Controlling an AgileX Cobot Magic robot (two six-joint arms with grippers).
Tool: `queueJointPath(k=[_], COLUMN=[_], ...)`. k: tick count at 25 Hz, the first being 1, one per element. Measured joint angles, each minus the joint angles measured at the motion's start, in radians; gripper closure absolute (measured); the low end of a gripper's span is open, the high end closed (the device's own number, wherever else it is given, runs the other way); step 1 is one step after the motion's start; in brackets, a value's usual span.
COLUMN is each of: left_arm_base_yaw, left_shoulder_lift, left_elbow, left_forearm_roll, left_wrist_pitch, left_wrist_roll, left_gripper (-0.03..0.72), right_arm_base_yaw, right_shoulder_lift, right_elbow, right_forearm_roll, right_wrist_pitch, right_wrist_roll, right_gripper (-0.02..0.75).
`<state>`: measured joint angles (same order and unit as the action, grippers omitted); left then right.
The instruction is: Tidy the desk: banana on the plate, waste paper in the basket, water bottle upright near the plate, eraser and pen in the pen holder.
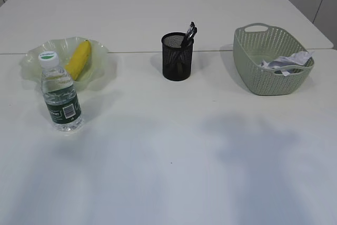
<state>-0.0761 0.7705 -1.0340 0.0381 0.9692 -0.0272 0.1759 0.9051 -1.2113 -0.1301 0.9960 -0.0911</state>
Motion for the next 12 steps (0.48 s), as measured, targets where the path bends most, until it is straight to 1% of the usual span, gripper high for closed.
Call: queueJointPath(k=[6,12], left_arm_base_yaw=[0.000,0.000], left_shoulder_lift=[-0.097,-0.232], left_elbow=[0.000,0.000], left_forearm_roll=[-0.020,-0.022], left_wrist_pitch=[0.073,0.140], left_wrist_roll=[-0.001,-0.001], left_gripper=[0.324,0.324], right_arm_base_yaw=[0.000,0.000], right_shoulder_lift=[-0.189,-0.309], right_elbow=[0.097,0.178], right_forearm_roll=[0.002,0.023], right_wrist_pitch=[0.049,0.101], right_wrist_roll=[-0.006,-0.007], right_gripper=[0.370,0.370])
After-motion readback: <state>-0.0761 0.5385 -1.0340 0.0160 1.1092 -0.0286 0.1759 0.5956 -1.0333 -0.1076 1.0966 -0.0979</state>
